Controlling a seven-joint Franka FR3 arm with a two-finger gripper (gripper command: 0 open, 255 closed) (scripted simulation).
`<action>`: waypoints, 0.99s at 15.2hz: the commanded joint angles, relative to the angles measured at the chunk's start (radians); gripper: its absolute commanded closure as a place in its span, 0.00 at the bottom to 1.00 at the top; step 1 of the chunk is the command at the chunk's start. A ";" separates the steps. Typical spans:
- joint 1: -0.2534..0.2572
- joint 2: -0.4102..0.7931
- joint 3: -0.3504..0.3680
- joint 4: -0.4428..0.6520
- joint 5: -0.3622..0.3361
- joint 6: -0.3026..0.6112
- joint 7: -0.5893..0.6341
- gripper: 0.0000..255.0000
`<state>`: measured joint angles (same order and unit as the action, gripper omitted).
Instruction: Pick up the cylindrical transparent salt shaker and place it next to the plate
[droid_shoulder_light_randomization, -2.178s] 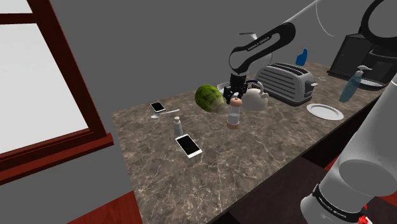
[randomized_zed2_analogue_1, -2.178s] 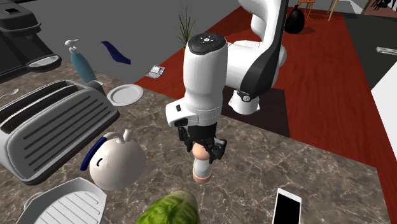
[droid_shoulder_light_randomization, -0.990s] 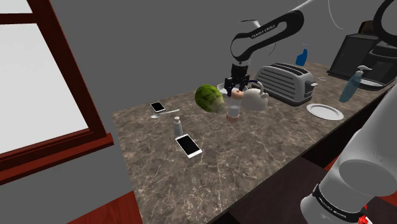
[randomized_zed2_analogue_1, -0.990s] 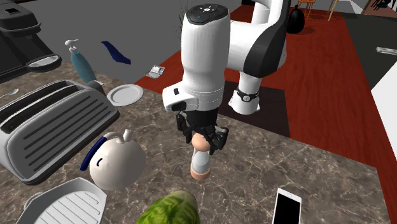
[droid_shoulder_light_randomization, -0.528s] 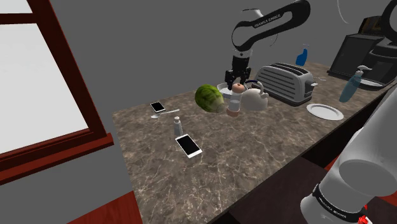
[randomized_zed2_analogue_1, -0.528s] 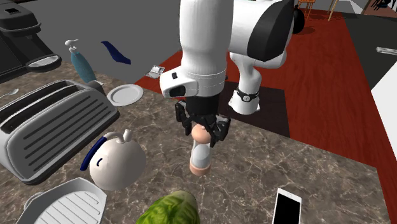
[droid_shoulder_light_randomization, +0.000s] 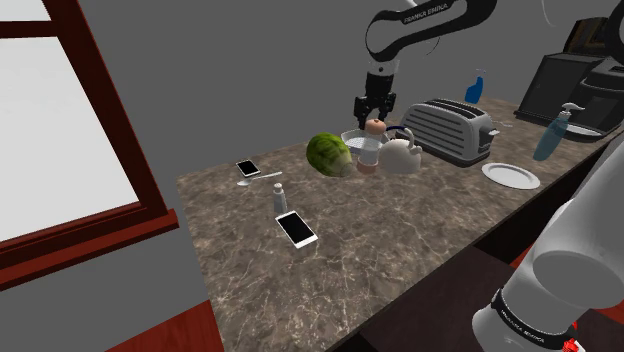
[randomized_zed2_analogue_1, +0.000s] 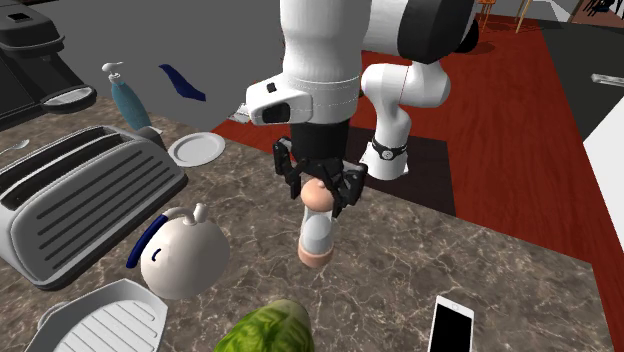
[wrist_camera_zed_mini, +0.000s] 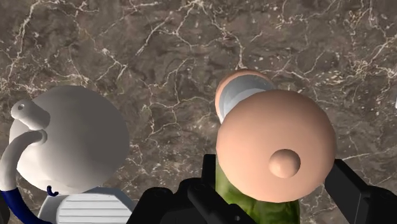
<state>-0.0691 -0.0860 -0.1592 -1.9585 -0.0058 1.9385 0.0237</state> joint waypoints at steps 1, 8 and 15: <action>0.000 -0.007 0.000 0.021 -0.001 -0.027 0.000 1.00; 0.000 -0.009 0.000 0.113 -0.001 -0.121 0.000 1.00; 0.000 0.001 0.001 0.217 0.000 -0.217 0.000 1.00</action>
<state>-0.0687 -0.0880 -0.1586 -1.7571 -0.0058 1.7352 0.0238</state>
